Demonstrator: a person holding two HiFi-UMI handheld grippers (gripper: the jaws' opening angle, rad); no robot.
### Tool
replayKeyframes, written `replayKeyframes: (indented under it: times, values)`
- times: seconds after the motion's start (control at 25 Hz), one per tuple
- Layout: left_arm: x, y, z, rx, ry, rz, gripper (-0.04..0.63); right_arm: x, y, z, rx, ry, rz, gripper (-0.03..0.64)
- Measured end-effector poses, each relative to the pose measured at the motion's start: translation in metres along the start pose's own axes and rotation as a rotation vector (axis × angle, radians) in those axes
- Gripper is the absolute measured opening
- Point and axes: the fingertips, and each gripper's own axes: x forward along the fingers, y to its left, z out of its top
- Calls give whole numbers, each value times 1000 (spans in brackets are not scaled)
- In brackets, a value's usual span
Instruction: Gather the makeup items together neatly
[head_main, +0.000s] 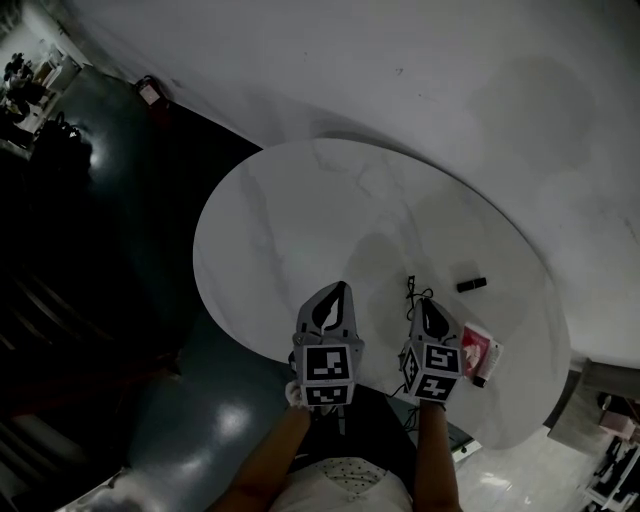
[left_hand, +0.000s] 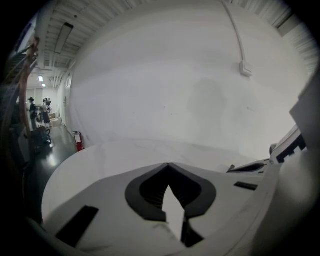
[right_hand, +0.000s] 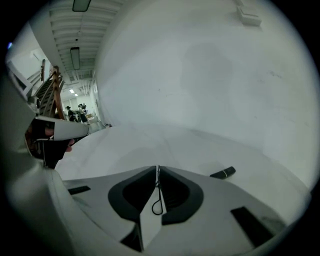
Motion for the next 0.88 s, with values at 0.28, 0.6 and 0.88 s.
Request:
replayKeyframes:
  times: [0.28,0.6,0.88]
  values:
    - [20,-12,-1,5,27,32,38,21,-2,-16,-41,99,96,77]
    - [29,-21,-11,5,63,70,38,35,-1,-33,-81,162,155,77]
    - [33,-21,-20,0,88,87,38,44,2,-41,-78,186,177,76]
